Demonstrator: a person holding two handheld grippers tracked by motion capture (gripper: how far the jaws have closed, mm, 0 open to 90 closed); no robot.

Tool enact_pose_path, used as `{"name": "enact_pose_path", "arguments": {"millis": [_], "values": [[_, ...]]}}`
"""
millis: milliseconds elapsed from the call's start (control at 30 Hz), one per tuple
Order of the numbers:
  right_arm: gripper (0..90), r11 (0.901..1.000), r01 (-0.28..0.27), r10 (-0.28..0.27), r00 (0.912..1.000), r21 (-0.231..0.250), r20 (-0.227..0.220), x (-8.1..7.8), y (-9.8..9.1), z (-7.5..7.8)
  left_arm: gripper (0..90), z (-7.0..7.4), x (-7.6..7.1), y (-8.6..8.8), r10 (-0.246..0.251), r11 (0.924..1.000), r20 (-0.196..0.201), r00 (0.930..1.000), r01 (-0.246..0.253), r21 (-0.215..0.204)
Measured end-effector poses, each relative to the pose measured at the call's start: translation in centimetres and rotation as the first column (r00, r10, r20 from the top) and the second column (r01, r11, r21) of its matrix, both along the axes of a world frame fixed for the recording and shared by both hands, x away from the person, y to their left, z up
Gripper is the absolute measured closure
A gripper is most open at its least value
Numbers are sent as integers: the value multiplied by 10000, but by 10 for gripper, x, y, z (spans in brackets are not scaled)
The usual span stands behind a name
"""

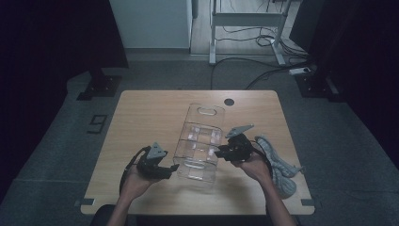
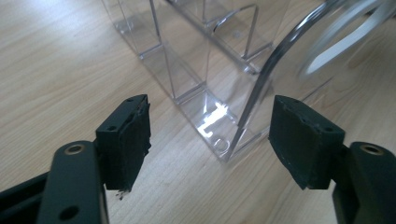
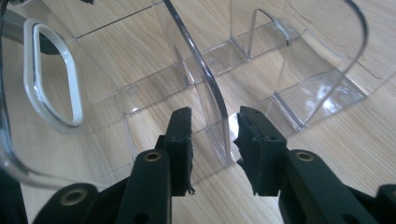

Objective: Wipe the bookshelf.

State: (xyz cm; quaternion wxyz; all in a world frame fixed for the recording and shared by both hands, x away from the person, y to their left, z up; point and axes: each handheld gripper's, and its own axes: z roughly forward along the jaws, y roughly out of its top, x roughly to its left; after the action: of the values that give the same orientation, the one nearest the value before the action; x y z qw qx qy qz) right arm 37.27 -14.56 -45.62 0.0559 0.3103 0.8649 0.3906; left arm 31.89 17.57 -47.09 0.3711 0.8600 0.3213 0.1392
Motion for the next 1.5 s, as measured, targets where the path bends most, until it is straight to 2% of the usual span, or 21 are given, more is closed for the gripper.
{"name": "enact_pose_path", "arguments": {"millis": [167,267,533,800,1200,1300,1367,1500], "values": [[704,9999,-132,132,9999,-50,43,0,2,-2,333,-5,2,-1,-104,9999,-167,9998,105,34],[705,9998,-216,216,9998,3,23,-3,2,-1,387,-7,4,0,-215,9997,-319,9993,212,-92],[705,9986,-504,504,9987,135,-17,-7,5,-3,452,-11,10,1,-211,9995,-576,9981,198,-231],[704,9980,-619,620,9980,105,-90,-10,11,-3,460,-12,13,3,-29,9997,-668,9978,12,-254],[703,9956,-936,937,9955,40,-138,-17,21,-4,458,-13,20,10,517,9983,-703,9962,-536,-250],[703,9939,-1097,1098,9938,93,-183,-19,24,-4,454,-14,23,13,670,9969,-752,9949,-699,-373],[700,9929,-1179,1182,9927,132,-247,-20,26,-4,455,-15,25,14,576,9956,-928,9940,-640,-680],[690,9896,-1440,1441,9892,66,-252,-24,33,-4,448,-15,27,12,686,9957,-874,9938,-737,-560]]}}
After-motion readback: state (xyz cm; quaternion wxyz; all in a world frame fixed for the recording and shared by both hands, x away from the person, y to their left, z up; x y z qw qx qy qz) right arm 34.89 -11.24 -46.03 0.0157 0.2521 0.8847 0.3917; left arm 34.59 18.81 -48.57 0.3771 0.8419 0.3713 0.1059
